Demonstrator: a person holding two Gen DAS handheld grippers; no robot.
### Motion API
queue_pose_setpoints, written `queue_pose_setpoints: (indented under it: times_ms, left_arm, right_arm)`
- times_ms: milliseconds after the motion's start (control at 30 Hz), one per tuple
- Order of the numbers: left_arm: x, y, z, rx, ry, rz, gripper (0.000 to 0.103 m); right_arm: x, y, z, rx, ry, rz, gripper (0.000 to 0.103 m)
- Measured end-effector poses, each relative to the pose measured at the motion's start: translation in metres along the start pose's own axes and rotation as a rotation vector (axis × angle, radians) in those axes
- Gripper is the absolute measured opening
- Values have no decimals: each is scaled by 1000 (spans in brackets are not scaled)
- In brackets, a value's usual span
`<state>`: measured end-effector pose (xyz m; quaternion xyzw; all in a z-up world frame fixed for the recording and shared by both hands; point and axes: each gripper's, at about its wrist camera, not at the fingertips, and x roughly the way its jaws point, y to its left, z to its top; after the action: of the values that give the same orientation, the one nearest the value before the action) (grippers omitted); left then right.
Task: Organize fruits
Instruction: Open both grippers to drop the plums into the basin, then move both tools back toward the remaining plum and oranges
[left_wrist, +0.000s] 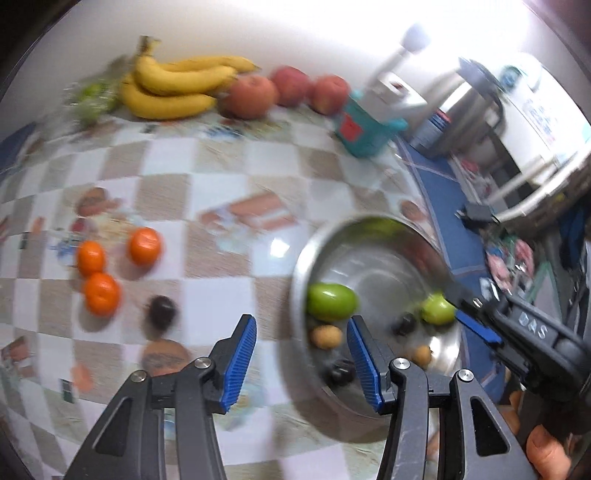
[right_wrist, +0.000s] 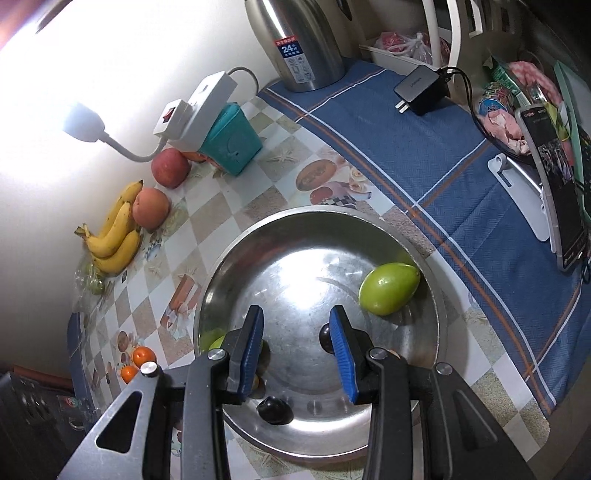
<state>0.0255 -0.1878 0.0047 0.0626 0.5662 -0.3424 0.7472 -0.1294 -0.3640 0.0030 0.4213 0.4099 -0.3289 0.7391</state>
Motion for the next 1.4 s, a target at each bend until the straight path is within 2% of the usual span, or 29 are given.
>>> queue_pose_setpoints:
  times_ms: [267, 433, 533, 567, 600, 633, 700, 767, 833, 1000, 1067, 1300, 1400]
  left_arm:
    - [-14, 51, 10, -90, -45, 131, 57]
    - [-16, 63, 9, -122, -43, 143, 58]
    - [-13, 61, 10, -122, -40, 148, 70]
    - [-11, 61, 9, -122, -35, 154, 78]
    - [-9, 60, 9, -121, -27, 158, 84]
    - [-8, 59, 8, -119, -20, 161, 87]
    - [-3, 58, 7, -117, -1, 168, 96]
    - [0, 58, 5, -117, 7, 178, 101]
    - [2, 58, 4, -119, 12, 184, 102]
    - [7, 63, 2, -136, 27, 214, 103]
    - [10, 66, 1, -144, 36, 223, 103]
    - [14, 68, -1, -151, 50, 239, 103]
    - [15, 68, -1, -152, 50, 241, 103]
  right_arm:
    - [3, 12, -5, -46, 16, -8, 38]
    - [5, 21, -7, -80, 21, -13, 38]
    - [7, 24, -8, -92, 24, -20, 38]
    - [8, 24, -9, -97, 26, -25, 40]
    - [9, 24, -9, -100, 27, -32, 50]
    - [11, 24, -9, -104, 31, -42, 57]
    - [14, 23, -10, -112, 41, -53, 59]
    - [18, 23, -11, -115, 50, -59, 69]
    - [21, 23, -12, -121, 55, -70, 74]
    - [25, 23, -15, -137, 63, -92, 78]
    - [27, 23, -16, -140, 66, -100, 87]
    - [29, 25, -18, -157, 64, -105, 89]
    - [30, 25, -19, -158, 60, -107, 100]
